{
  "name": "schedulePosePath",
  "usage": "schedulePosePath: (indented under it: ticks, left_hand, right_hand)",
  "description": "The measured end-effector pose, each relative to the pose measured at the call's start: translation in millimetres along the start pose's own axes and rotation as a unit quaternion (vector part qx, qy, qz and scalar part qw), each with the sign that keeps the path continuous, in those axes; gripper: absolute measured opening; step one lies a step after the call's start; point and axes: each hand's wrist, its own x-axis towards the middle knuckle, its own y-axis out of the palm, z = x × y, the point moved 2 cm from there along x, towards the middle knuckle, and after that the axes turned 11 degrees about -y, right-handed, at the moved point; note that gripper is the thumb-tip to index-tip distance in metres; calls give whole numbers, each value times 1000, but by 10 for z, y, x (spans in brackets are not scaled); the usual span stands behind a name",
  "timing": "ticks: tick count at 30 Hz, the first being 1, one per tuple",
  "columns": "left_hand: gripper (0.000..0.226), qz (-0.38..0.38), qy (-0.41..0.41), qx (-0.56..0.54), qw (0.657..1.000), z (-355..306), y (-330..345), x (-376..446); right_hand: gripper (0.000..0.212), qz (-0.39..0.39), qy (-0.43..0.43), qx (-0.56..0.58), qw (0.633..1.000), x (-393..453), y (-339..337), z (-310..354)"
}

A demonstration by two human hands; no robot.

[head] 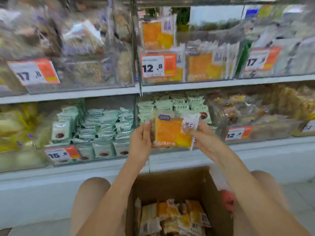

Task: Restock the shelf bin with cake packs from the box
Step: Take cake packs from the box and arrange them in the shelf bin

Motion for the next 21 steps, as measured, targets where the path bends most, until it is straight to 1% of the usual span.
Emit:
schedulePosePath:
  ticks: [1,2,3,4,5,6,7,8,9,10,12,14,15,17,20,21]
  left_hand:
    - [43,-22,24,5,999,-156,-54,142]
    - [41,-46,47,14,998,-338,-109,259]
    - [45,-68,79,29,994,-524,-163,358]
    - [53,-97,124,72,985,-704,-209,457]
    - [58,-143,176,149,963,-875,-251,565]
    - [57,-202,236,224,924,-1055,-277,658]
    - [51,-244,306,274,878,-1207,-281,774]
    - [43,-261,373,302,838,-1355,-246,884]
    - [35,-261,425,323,804,-1467,-183,1017]
    - [30,-250,454,347,781,-1547,-95,1165]
    - [28,-245,455,414,749,-1611,109,1462]
    - [32,-264,439,461,725,-1579,247,1701]
    - [33,-276,440,468,715,-1547,287,1757]
    - [38,-307,463,443,704,-1488,314,1814]
    - [45,-337,491,414,688,-1465,312,1831]
    - [45,-346,495,413,682,-1458,321,1822]
  right_hand:
    - [14,-5,-31,-10,999,107,-10,232]
    - [14,-15,-62,-18,998,220,-35,470]
    - [14,-25,-89,-23,995,336,-63,709]
    - [15,-35,-115,-24,992,460,-91,941]
    - [17,-46,-142,-23,989,589,-113,1161]
    - [19,-60,-173,-24,983,724,-140,1364]
    - [20,-73,-206,-29,975,864,-153,1561]
    - [22,-84,-234,-42,968,1011,-157,1737]
    - [25,-90,-254,-61,961,1161,-143,1889]
    - [29,-93,-265,-78,957,1311,-115,2015]
    - [35,-98,-269,-96,953,1632,-59,2181]
    - [37,-95,-265,-105,954,1961,14,2254]
    - [38,-90,-264,-115,954,2122,55,2265]
    - [43,-76,-256,-135,954,2402,155,2272]
    - [45,-26,-225,-121,967,2701,331,2158]
    - [46,-16,-225,-145,963,2772,378,2094]
